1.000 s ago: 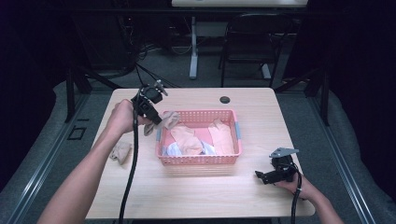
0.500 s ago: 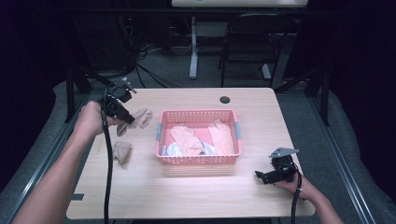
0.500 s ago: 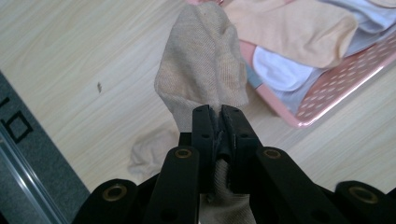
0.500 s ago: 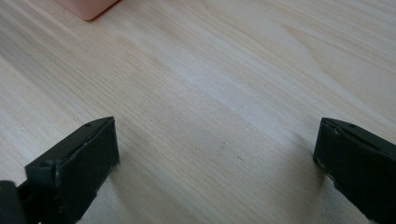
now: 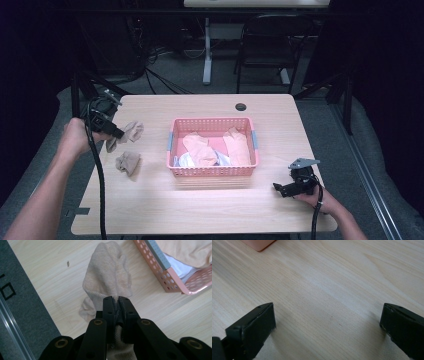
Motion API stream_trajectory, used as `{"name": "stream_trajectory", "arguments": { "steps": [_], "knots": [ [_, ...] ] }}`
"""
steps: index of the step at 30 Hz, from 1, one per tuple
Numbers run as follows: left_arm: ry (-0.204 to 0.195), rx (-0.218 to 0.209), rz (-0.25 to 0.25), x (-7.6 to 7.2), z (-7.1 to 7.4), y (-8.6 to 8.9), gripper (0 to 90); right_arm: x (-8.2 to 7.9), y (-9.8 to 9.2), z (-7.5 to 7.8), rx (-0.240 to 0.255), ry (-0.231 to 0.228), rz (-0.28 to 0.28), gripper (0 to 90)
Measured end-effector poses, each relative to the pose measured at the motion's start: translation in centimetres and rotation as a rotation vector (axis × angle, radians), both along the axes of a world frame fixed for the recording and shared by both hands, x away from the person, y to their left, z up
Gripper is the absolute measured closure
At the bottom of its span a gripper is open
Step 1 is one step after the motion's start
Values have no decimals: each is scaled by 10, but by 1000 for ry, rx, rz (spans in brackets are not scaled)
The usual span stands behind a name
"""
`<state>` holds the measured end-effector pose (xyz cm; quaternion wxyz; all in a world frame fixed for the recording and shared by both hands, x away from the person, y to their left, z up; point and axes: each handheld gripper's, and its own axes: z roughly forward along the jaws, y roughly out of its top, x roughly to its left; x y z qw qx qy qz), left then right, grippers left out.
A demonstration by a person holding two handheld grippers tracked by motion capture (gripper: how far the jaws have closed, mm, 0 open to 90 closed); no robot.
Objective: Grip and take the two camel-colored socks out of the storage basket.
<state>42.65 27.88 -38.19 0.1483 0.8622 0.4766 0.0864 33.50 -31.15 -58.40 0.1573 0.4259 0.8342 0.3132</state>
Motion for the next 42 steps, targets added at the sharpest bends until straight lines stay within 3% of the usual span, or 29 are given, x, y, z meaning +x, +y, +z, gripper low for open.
{"name": "stream_trajectory", "arguments": {
  "steps": [6,11,26,31,37,42],
  "knots": [
    [7,9,21,0,-8,7,842,0,0,0,-1,1,0,0],
    [24,17,52,2,-23,11,839,0,0,0,0,1,0,0],
    [122,-1,95,2,-110,10,830,0,0,0,0,0,-1,0],
    [128,-15,128,3,-131,15,812,0,0,0,-1,0,-2,0],
    [121,-37,155,3,-147,18,799,0,0,0,0,0,-2,0],
    [114,-42,154,1,-145,19,755,0,0,0,0,0,-2,0]
  ]
}}
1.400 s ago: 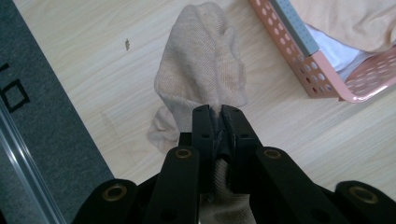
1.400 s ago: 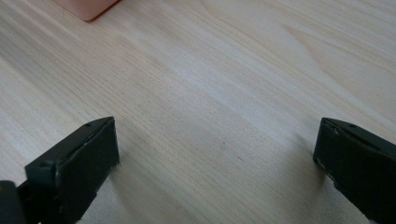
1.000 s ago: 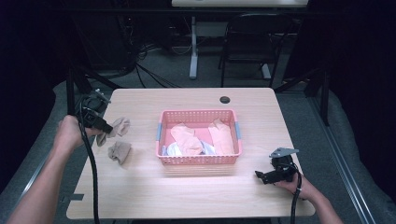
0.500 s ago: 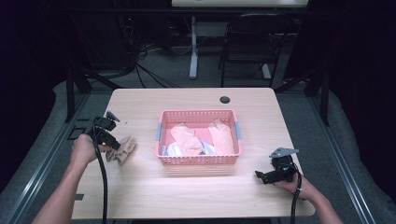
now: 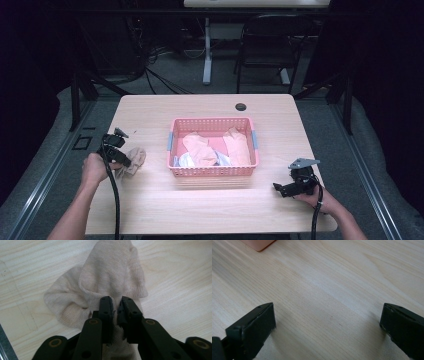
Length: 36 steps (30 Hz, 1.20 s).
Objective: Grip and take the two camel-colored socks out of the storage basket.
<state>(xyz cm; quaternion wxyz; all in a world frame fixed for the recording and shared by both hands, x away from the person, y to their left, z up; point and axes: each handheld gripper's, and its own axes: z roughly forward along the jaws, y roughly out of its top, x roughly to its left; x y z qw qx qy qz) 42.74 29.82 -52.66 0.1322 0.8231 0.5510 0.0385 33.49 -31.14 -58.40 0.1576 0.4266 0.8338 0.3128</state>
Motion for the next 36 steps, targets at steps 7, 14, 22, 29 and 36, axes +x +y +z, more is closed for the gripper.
{"name": "stream_trajectory", "arguments": {
  "steps": [7,14,22,29,36],
  "knots": [
    [-31,-7,11,-14,17,0,323,0,0,0,0,0,0,0],
    [-99,-35,-14,-45,32,-2,108,0,0,0,0,0,-1,0],
    [-134,-60,-38,-86,24,-5,4,0,0,0,-1,1,-3,0],
    [-170,-66,-15,-116,2,-7,1,0,0,0,0,0,-4,0],
    [-238,-40,-6,-136,-12,-8,1,0,0,0,-6,1,-5,0]
  ]
}}
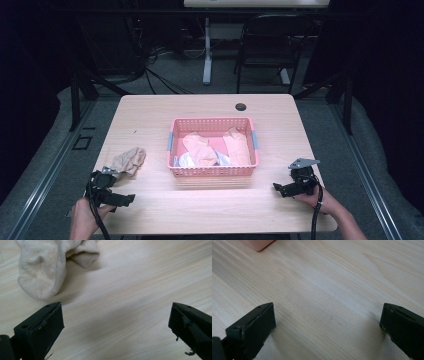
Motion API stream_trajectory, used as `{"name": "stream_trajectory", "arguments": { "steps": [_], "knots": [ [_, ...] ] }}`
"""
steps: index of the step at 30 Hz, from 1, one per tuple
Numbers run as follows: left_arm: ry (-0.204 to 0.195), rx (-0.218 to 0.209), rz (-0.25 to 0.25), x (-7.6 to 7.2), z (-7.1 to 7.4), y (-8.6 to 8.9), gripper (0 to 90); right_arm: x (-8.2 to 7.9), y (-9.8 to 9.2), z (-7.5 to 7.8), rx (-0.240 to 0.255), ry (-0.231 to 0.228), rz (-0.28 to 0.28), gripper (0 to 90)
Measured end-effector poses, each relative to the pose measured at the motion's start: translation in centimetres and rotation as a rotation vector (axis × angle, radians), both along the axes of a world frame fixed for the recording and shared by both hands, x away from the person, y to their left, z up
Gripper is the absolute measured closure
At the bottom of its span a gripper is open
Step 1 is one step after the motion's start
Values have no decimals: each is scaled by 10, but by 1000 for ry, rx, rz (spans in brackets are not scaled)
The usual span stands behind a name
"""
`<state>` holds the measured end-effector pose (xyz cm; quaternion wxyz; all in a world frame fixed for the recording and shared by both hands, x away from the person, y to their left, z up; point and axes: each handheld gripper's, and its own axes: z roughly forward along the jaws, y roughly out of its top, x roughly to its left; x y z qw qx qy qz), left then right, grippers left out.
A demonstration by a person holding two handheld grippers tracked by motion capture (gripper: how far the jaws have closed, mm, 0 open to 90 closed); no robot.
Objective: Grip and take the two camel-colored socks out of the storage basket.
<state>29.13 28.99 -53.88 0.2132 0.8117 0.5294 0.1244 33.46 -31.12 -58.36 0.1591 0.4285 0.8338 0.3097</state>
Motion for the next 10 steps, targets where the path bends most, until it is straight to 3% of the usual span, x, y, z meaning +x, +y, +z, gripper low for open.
{"name": "stream_trajectory", "arguments": {
  "steps": [6,10],
  "knots": [
    [8,1,-38,2,-4,1,1,0,0,0,0,0,1,0],
    [-22,-14,-48,2,-3,3,2,0,0,0,0,0,3,0]
  ]
}}
